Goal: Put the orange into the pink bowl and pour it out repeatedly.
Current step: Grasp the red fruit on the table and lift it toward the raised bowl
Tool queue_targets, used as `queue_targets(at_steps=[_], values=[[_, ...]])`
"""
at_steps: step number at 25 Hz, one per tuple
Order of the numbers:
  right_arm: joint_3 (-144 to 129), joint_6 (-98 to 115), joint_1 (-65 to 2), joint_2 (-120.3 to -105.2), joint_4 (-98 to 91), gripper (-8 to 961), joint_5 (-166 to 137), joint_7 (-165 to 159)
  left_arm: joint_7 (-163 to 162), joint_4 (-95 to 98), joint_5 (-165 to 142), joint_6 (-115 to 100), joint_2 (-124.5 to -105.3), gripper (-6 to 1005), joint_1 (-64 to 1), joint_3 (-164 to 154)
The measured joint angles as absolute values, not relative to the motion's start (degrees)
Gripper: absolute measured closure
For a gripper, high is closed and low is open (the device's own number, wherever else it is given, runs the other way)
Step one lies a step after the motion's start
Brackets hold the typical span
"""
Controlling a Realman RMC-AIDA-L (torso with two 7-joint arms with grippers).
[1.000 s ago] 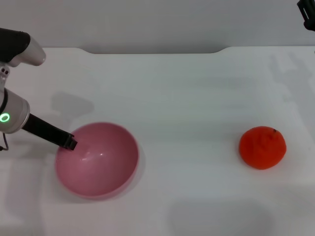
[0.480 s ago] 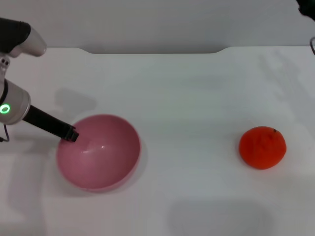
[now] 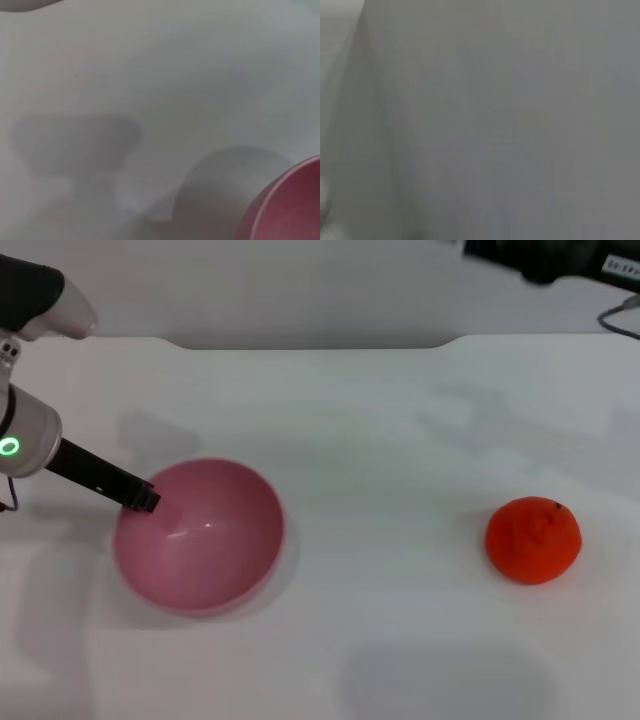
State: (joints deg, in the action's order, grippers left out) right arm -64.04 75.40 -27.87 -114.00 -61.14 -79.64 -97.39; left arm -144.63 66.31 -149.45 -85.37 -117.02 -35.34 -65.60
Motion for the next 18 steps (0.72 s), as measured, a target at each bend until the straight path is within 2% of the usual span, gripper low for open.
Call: queue_targets(at_steps=[9,13,18], values=[[-59.5,90.5,-38.2,-113.82,-78.0,396,-126.4,-127.9,-144.0,66.3,-149.4,-85.5,-115.9,959,-36.1,-64.7],[-63.2,97.8,-42.2,-115.15,-79.6,403,-140.4,-132.6,-143.4,65.9,-149.5,-85.9,-115.19,959,-36.9,-64.1],[-68.0,100.2,-42.7,-117.17,-79.8,412,-150.1,-134.7,-142.8,65.8,-149.5,-85.9,-114.98,959,-37.1,-64.0]])
